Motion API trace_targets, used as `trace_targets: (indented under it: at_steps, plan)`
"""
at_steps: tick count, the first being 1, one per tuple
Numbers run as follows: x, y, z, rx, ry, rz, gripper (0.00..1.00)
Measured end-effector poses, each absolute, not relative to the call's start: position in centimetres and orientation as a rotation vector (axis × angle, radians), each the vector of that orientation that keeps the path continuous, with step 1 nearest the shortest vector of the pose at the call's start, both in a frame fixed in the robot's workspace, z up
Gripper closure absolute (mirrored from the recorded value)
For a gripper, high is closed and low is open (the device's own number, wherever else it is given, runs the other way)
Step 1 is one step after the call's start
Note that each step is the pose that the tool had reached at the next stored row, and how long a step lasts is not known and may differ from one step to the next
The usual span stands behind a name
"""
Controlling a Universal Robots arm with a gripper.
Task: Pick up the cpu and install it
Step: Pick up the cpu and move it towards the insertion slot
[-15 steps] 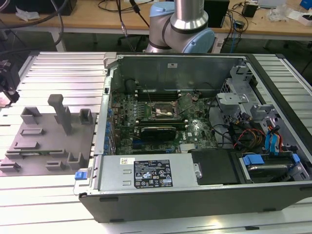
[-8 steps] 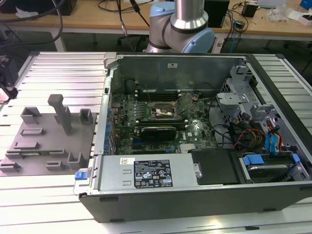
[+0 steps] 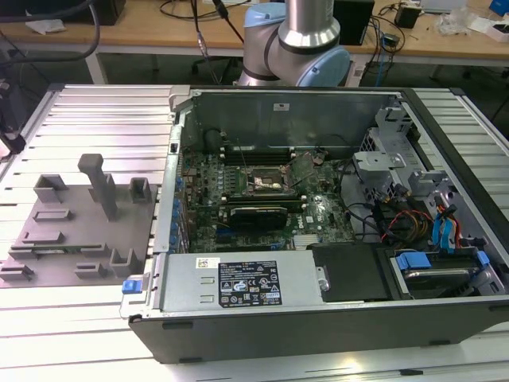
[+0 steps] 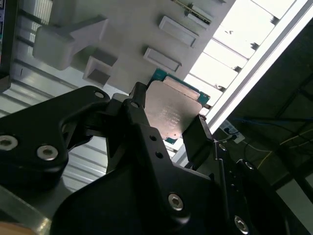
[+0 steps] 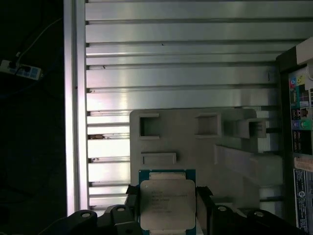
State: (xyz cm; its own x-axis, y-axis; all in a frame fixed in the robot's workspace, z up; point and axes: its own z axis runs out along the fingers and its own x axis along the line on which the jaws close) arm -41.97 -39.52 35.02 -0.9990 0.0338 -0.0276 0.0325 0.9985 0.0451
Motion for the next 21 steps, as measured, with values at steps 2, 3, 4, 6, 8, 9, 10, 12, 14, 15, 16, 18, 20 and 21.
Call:
trace_targets:
  at_steps: [2,3,4,6,8,9,10,12,14,15,16,18,20,21]
  plan:
    - [-42.0,-39.5,35.4,0.052,3.112,0.07,0.45]
    - [-42.0,-39.4,35.8,0.052,3.112,0.07,0.45]
    - [-42.0,-39.4,36.2,0.052,3.112,0.07,0.45]
    - [-42.0,-39.3,36.7,0.052,3.111,0.07,0.45]
    - [-42.0,-39.1,37.5,0.052,3.111,0.07,0.45]
    - [-42.0,-39.1,37.9,0.051,3.111,0.07,0.45]
    - [-42.0,-39.0,38.3,0.052,3.111,0.07,0.45]
    - [-42.0,-38.8,39.1,0.052,3.111,0.07,0.45]
    - [-42.0,-38.6,39.7,0.051,3.111,0.07,0.45]
    - [-42.0,-38.5,39.9,0.052,3.111,0.07,0.45]
    - [-42.0,-38.4,40.1,0.052,3.111,0.07,0.45]
    - [-42.0,-38.2,40.8,0.052,3.111,0.07,0.45]
    - [-42.0,-37.9,41.3,0.052,3.11,0.07,0.45]
    - [-42.0,-37.8,41.6,0.052,3.11,0.07,0.45]
